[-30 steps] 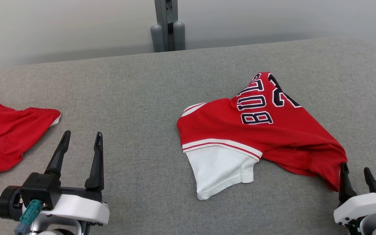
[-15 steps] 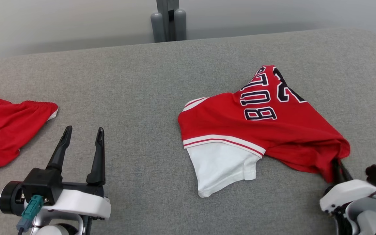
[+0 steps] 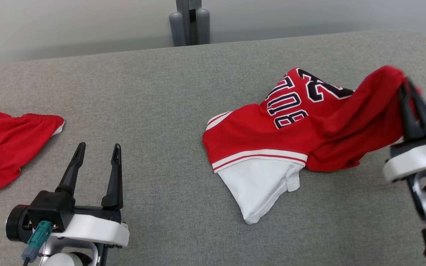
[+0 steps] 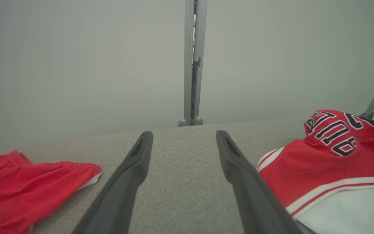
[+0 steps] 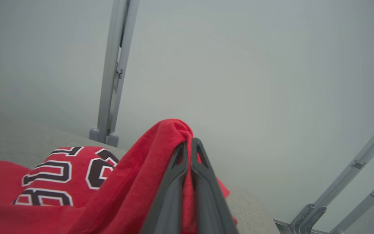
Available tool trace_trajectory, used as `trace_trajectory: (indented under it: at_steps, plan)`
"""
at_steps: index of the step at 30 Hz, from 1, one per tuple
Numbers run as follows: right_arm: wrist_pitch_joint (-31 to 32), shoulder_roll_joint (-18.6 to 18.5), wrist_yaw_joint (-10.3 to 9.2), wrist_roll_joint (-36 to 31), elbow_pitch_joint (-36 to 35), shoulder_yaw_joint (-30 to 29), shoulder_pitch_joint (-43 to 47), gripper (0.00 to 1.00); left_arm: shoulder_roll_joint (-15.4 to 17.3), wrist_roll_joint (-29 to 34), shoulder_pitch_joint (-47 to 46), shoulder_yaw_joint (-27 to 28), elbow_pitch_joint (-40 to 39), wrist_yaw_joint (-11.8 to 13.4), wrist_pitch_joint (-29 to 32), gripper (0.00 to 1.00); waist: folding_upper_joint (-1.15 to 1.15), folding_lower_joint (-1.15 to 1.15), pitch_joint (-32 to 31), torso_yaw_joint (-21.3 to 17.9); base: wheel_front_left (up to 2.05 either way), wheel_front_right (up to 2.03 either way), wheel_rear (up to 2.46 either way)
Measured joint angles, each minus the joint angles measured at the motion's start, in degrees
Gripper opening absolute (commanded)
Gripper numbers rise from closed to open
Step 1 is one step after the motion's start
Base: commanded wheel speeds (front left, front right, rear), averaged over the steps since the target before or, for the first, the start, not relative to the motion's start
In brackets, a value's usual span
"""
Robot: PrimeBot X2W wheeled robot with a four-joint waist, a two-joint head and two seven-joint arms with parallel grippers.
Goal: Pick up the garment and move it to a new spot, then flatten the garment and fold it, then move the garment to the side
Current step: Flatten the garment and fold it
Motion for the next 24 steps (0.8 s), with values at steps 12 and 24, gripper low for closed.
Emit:
trace_trajectory:
  at_steps: [12,24]
  plan:
    - [4.3,1.9,0.00,6.3,9.0,6.0,10.1,0.00,-0.8,-0.8,-1.1,-0.7,1.5,-0.6,-0.7,1.00,0.00,0.00,0.5,0.3,0.00,0.00,0.00]
    - [1.0,8.1,-0.01,24.2,4.3,-1.9,15.6,1.00,0.0,-1.1,-1.0,-0.8,2.1,-0.6,-0.7,1.00,0.00,0.00,-1.3,-0.8,0.00,0.00,0.00]
